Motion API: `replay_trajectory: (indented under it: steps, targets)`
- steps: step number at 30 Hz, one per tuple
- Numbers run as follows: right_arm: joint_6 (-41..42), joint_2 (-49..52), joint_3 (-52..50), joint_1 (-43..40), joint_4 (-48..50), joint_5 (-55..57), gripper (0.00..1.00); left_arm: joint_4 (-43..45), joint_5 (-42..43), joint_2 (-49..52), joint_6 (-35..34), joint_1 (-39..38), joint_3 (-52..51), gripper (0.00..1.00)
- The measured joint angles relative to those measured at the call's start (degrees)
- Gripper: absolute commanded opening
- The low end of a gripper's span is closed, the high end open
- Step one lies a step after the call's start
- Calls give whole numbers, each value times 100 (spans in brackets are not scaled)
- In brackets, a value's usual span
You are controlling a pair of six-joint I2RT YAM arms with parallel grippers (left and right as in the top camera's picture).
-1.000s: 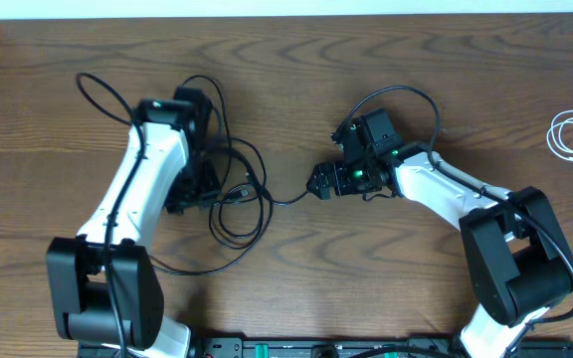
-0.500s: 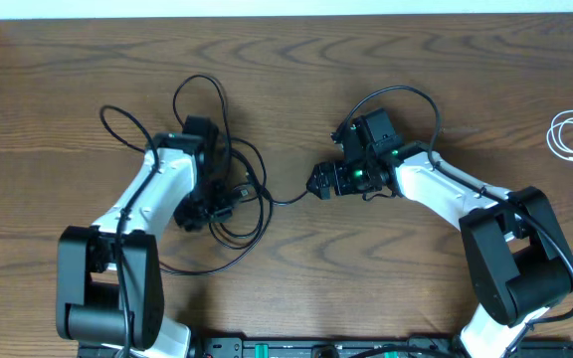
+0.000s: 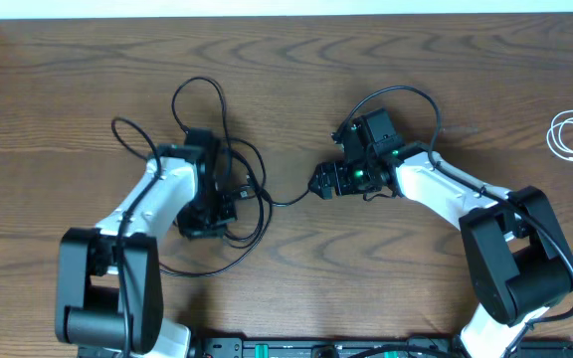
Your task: Untangle cables
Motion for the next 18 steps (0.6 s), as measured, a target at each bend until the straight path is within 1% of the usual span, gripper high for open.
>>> replay_trajectory:
  steps: [1,3,7,10,14,18]
  targets:
    - [-31,26,-7,-22,-4,-153,69,-157,0,-68,85,0,221,8]
    - [-118,94,-24,-61,-24,-553,67,-459,0,-256,197,0,708,7]
    - [-376,92,-92,-107,-160,-1176,72,-839,4,-682,304,0,1545,8]
    - [-551,-87,-195,-107,-245,-1335,74,-942,0,-962,356,0,2020,7]
    - [-721,-868,-251,-107,-240,-1436,79,-914,0,-1276,393,-2,2555,7]
    - [-782,-1912,-249,-109,-31,-1510,80,-619,2,-1620,398,-2,3060,7]
